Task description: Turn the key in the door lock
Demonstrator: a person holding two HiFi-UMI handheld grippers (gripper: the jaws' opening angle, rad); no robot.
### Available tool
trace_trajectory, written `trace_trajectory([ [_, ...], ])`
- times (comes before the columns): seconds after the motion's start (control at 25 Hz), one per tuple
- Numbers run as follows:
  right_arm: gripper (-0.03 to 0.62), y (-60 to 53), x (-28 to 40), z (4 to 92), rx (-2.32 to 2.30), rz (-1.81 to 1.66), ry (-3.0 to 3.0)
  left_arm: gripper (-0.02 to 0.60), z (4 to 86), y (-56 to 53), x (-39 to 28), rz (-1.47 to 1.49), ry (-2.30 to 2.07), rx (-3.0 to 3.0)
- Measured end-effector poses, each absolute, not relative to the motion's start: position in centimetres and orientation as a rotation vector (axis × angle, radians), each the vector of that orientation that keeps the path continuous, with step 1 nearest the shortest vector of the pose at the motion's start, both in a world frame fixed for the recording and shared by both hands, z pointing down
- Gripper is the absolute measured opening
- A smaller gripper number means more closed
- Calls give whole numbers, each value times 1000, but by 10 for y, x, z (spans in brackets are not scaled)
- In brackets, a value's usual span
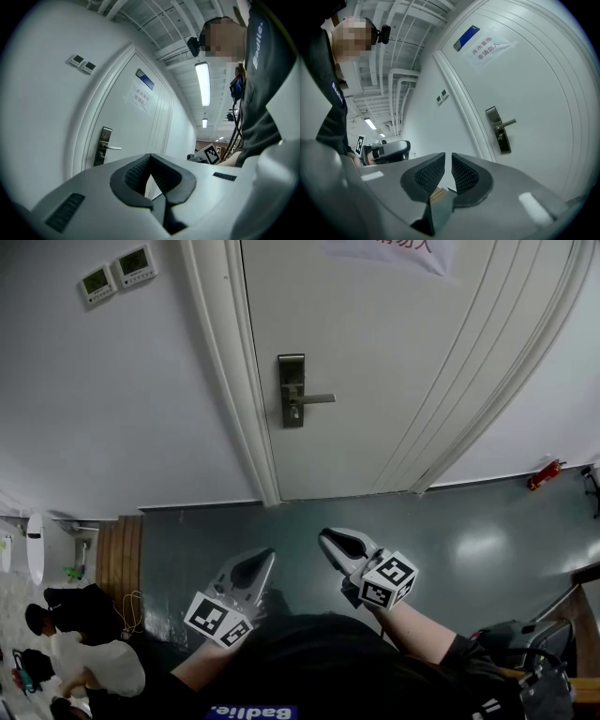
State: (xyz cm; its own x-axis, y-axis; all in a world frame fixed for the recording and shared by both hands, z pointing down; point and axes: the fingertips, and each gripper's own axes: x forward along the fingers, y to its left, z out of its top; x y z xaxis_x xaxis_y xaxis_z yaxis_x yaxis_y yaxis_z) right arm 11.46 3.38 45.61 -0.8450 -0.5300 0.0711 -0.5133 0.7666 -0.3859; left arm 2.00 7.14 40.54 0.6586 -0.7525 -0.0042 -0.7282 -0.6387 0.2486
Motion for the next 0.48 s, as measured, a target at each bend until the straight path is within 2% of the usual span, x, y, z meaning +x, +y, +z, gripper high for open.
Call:
trace_trajectory([
  [0.48,43,-136,61,481,-1182,-815,2691,-6,401,-84,-57,-169,-979,2798],
])
